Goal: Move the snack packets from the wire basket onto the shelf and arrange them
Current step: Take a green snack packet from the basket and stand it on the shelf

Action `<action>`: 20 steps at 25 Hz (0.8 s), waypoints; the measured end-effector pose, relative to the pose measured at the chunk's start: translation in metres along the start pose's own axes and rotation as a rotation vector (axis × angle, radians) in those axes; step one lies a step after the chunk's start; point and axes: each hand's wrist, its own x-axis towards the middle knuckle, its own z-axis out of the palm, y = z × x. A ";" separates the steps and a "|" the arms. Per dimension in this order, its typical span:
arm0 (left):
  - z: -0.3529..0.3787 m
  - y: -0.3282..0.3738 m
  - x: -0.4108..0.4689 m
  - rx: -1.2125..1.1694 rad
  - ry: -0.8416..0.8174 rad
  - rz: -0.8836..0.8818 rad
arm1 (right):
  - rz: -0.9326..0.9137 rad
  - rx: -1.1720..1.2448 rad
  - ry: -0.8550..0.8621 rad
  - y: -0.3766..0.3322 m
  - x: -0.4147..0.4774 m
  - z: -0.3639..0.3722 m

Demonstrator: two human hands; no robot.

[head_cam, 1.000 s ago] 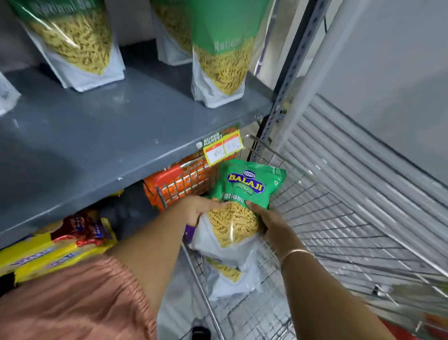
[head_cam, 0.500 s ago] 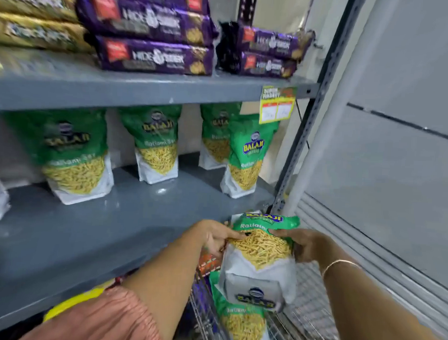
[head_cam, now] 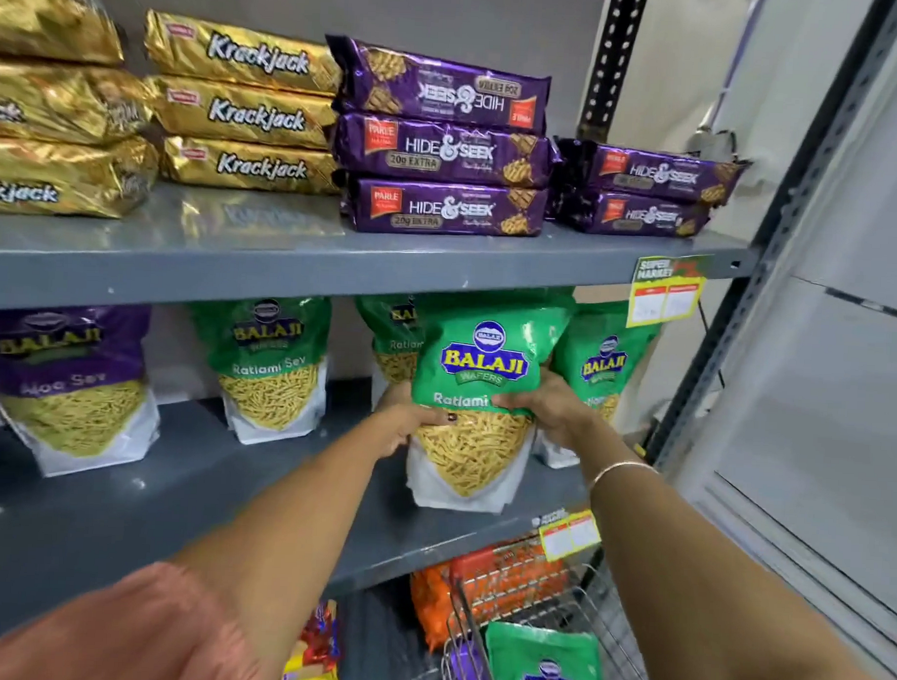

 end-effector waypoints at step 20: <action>0.156 -0.146 -0.039 0.616 0.222 0.217 | 0.301 -0.049 0.295 0.161 -0.027 -0.090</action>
